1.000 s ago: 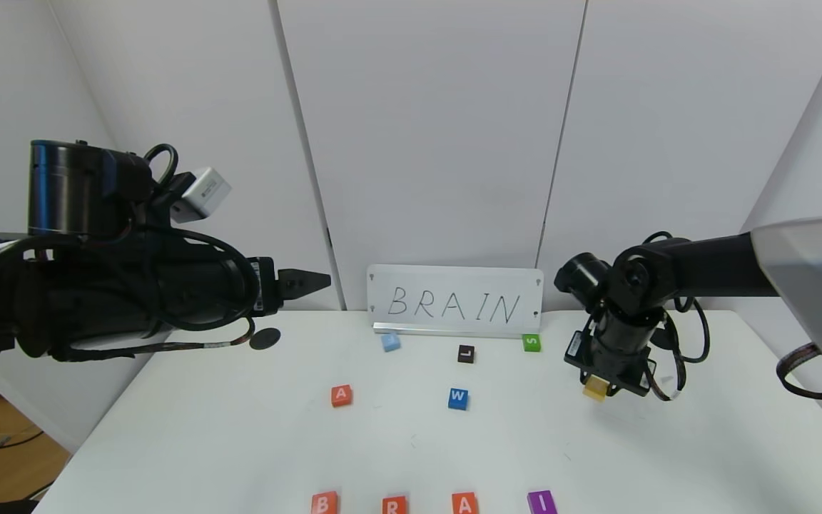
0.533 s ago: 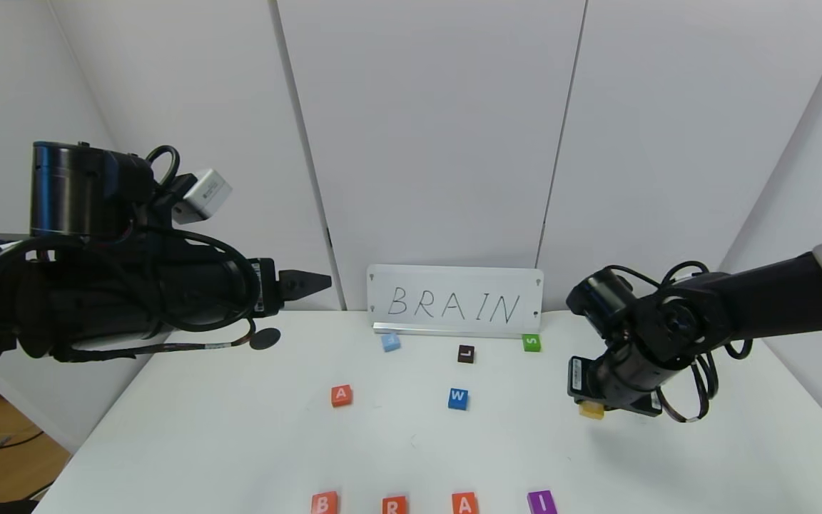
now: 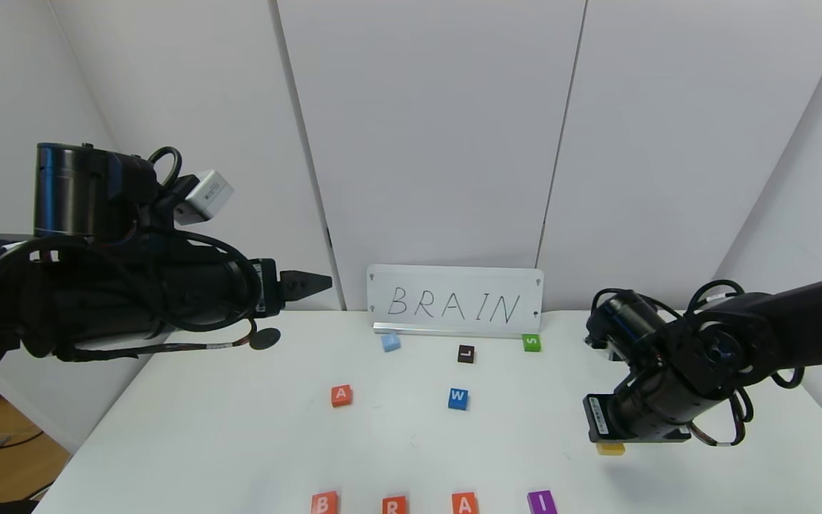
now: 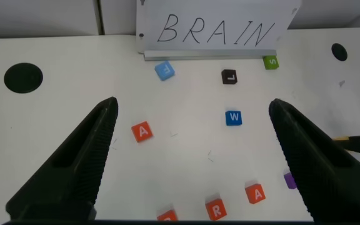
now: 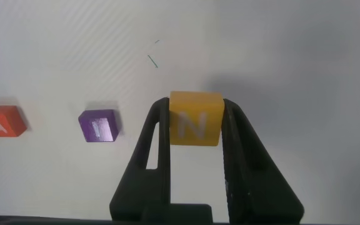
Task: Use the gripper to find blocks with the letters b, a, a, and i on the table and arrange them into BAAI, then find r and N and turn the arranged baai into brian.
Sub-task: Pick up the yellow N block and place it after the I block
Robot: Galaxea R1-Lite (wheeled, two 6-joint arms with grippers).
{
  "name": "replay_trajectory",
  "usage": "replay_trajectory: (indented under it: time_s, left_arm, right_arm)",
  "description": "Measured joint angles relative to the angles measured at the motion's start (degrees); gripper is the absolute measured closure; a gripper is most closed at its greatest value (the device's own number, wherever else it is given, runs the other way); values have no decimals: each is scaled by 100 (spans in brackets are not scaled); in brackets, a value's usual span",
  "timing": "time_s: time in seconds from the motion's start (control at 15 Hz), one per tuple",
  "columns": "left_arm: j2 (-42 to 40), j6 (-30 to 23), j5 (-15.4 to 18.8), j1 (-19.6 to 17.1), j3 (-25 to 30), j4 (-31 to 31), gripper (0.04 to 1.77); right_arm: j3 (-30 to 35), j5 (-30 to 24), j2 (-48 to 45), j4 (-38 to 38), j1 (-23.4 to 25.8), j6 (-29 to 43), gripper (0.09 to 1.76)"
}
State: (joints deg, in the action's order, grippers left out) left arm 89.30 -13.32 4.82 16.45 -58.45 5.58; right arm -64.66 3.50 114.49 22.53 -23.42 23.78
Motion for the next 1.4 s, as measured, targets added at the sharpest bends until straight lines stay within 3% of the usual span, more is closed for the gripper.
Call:
replay_trajectory:
  time_s: [0.67,1.4]
  left_arm:
    - [12,2,0,-7,0,2,9]
    - [30,-2,2,-9,0,0,9]
  right_arm:
    - [926,29,77,-846,-1,-83,131]
    - [1111,29,288,-866,-1,-66,131]
